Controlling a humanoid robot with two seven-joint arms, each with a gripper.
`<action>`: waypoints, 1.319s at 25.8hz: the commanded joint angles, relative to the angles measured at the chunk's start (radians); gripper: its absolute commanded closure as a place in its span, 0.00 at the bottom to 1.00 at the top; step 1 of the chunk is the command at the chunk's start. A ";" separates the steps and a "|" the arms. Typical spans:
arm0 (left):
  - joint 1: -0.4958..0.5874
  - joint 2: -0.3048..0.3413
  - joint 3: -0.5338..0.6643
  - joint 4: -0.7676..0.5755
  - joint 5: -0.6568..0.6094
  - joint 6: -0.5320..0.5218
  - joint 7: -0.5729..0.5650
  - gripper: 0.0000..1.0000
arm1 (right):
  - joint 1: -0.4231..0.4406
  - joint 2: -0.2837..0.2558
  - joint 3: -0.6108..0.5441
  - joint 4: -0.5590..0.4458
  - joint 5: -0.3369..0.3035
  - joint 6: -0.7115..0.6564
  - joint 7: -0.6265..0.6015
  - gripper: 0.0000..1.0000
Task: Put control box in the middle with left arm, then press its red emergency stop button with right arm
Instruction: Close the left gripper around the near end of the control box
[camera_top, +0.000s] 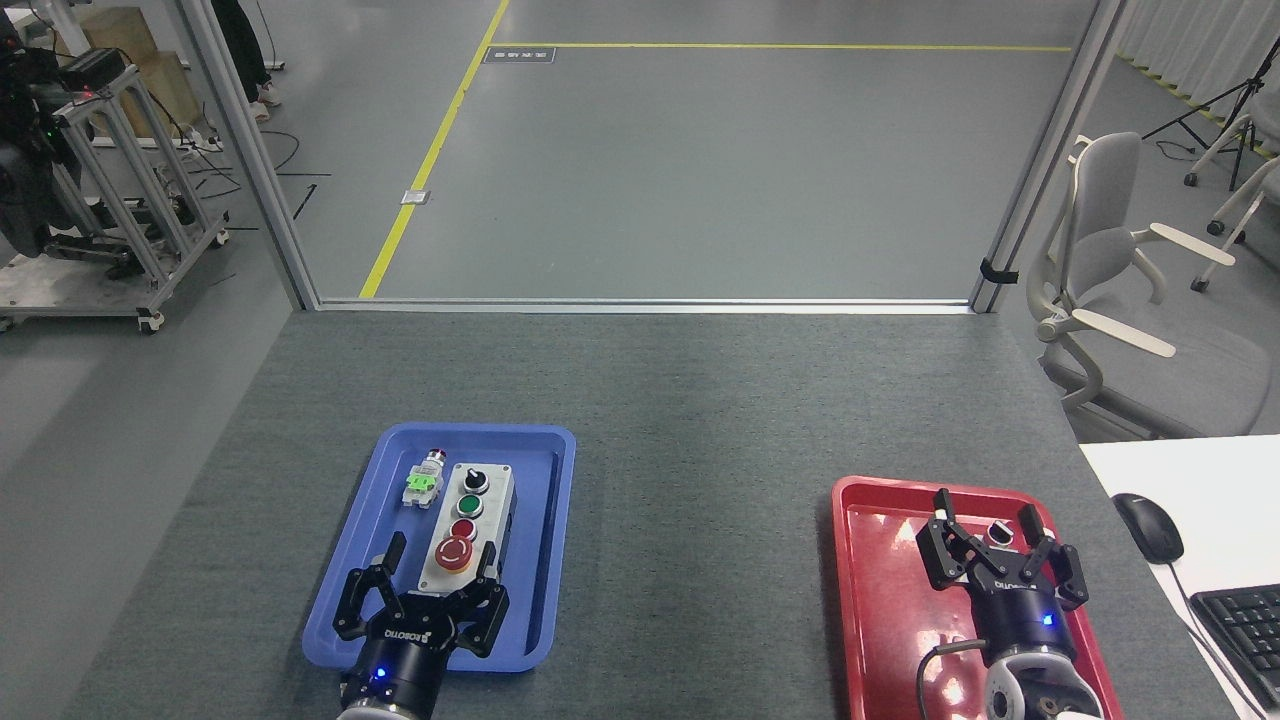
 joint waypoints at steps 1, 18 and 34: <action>-0.008 -0.009 -0.019 0.050 -0.001 0.006 0.016 0.03 | 0.000 0.000 0.000 0.000 0.000 -0.002 0.002 0.01; -0.092 -0.041 -0.044 0.297 -0.009 0.102 0.093 0.03 | 0.001 -0.002 0.000 0.000 -0.001 0.001 0.004 0.01; -0.083 -0.029 -0.044 0.222 -0.002 0.176 0.107 0.03 | 0.001 0.000 -0.011 0.000 -0.001 0.000 0.004 0.01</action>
